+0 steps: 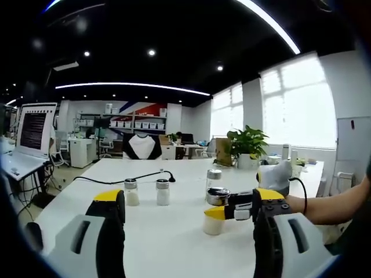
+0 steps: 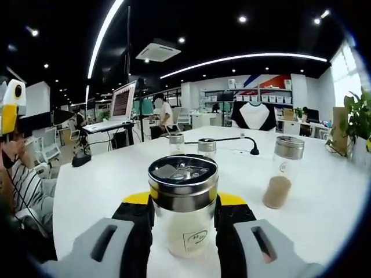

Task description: Rotate the seasoning bottle until the label or dispensing opening points toward the visible target arrow and the bottle remains upright within the marked orientation range

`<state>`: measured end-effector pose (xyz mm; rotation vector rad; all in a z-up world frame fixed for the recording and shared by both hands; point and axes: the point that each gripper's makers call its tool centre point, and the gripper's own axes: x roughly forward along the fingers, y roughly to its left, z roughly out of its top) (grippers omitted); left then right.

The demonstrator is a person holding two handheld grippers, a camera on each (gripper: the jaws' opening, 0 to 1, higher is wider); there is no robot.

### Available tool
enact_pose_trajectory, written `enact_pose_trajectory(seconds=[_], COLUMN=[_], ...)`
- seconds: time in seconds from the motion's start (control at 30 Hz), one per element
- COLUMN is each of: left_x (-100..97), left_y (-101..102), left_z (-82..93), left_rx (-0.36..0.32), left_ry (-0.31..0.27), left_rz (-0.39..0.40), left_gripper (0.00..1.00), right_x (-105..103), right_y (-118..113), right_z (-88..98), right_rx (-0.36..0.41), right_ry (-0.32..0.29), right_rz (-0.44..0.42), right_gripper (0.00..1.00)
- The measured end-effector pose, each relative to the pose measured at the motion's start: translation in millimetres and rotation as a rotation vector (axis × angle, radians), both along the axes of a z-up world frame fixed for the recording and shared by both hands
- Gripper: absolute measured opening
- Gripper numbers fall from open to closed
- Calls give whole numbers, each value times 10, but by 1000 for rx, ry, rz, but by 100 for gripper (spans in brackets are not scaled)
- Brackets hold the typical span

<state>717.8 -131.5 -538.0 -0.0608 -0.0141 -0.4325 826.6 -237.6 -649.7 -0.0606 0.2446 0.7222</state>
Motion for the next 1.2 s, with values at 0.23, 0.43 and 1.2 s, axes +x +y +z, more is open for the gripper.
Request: enact_pose_trajectory(seconds=[0.23, 0.43, 1.2], left_x=[0, -8, -14], left_y=[1, 41, 16], left_z=[8, 6, 61], left_rx=[3, -11, -13], left_ry=[-1, 2, 13], left_rz=[-1, 11, 15], left_gripper=[96, 96, 95], right_x=[13, 22, 38], right_y=[-3, -10, -19], right_z=[-4, -3, 1], right_rx=[-4, -5, 0], right_ry=[0, 0, -14], right_rz=[-55, -99, -223], right_gripper=[39, 39, 39])
